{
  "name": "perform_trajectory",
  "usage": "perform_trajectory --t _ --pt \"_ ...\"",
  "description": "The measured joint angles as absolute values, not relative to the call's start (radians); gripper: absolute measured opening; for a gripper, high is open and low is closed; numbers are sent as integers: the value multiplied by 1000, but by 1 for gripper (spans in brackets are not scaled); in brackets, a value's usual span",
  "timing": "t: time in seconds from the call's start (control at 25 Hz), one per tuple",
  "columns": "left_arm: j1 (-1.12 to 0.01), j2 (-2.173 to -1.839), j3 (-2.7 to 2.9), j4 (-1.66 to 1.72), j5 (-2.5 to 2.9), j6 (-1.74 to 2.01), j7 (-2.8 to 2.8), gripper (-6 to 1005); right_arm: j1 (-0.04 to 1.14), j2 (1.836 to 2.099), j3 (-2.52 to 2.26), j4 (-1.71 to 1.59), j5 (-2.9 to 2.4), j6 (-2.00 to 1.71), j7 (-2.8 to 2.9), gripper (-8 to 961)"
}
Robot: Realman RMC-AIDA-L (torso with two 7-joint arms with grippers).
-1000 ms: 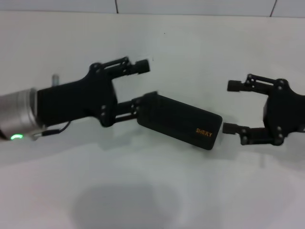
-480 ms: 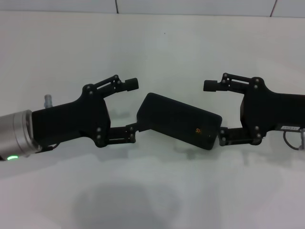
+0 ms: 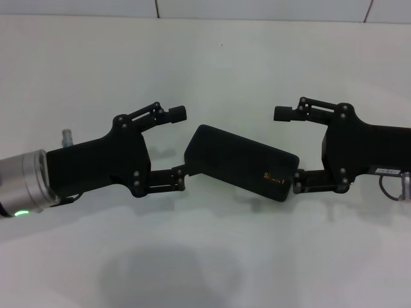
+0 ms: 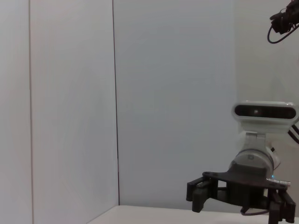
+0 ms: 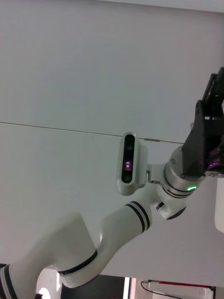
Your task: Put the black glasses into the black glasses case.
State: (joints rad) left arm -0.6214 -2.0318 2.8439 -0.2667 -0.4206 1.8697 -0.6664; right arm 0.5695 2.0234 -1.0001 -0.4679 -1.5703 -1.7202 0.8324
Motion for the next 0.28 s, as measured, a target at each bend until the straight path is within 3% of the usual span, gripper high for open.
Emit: perform_trajectory --t 0.28 --pt "-624 -2035 2843 -267 -421 1861 -666 889 570 2025 -999 -468 -1568 -1720 832 843"
